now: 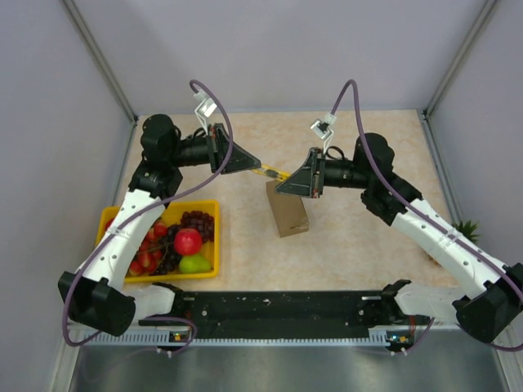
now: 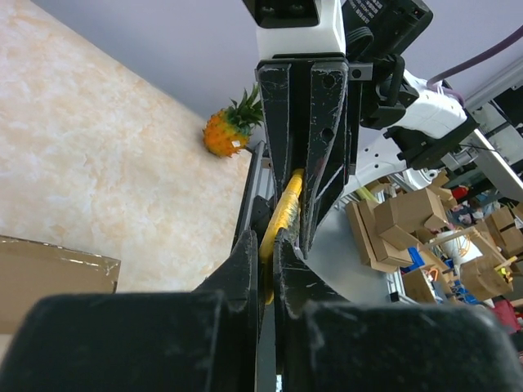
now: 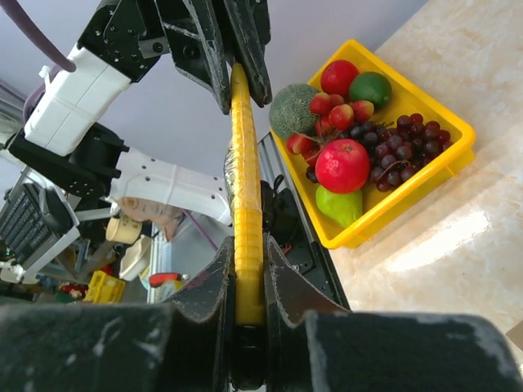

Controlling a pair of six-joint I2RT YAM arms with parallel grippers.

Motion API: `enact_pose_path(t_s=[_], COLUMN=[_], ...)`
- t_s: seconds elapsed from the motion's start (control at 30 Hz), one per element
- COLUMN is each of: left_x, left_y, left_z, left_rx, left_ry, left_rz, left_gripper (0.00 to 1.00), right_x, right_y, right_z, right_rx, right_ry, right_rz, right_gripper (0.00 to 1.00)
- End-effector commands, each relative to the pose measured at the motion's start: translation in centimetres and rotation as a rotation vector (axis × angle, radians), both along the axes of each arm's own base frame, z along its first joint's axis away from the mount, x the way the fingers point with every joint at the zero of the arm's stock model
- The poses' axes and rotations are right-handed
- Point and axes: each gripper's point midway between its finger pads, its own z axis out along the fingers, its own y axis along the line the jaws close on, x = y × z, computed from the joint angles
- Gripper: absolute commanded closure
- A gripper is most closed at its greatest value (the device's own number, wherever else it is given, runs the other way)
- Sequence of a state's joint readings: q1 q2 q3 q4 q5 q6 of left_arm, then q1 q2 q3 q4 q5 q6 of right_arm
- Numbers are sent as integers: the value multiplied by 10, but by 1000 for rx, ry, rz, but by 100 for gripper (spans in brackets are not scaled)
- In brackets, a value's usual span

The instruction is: Unpack the express box

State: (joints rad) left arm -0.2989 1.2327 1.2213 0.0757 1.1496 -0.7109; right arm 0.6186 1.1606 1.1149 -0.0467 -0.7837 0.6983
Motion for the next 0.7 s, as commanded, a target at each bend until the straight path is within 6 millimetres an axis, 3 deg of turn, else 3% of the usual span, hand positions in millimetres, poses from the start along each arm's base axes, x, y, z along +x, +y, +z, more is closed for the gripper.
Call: enact_pose_path(t_s=[0.0,0.03,0.13,0.17,0.2,0.4,0.5,0.67], left_x=[-1,-1,6,7,8,11,11,16], left_y=[2,2,3,3,3,6,7,4], left_z=[15,17,26,27,34,61,69,62], left_rx=[-19,-23,-52,-62,-86,-205,-264,-310], left_ry=[-57,-54,-35,-27,-8,5,2,28], left_rz=[28,35,88,100,122,180,217,281], left_gripper=[100,100,100,100,100,100,100,100], right_x=[7,11,15,15,14,21,22,25], right_y=[-4,-4,-5,-6,-6,-6,-8,-11], right_z=[35,36,45,49,61,76,92,116], right_rx=[72,74,124,146,197,341,416,496], right_ry=[-123,-124,-131,-135,-169,-130,-142,-177], right_rz=[-44,-69,-111,-116,-118,-164,-184,-209], right_gripper=[94,71,25,21,20,19,22,30])
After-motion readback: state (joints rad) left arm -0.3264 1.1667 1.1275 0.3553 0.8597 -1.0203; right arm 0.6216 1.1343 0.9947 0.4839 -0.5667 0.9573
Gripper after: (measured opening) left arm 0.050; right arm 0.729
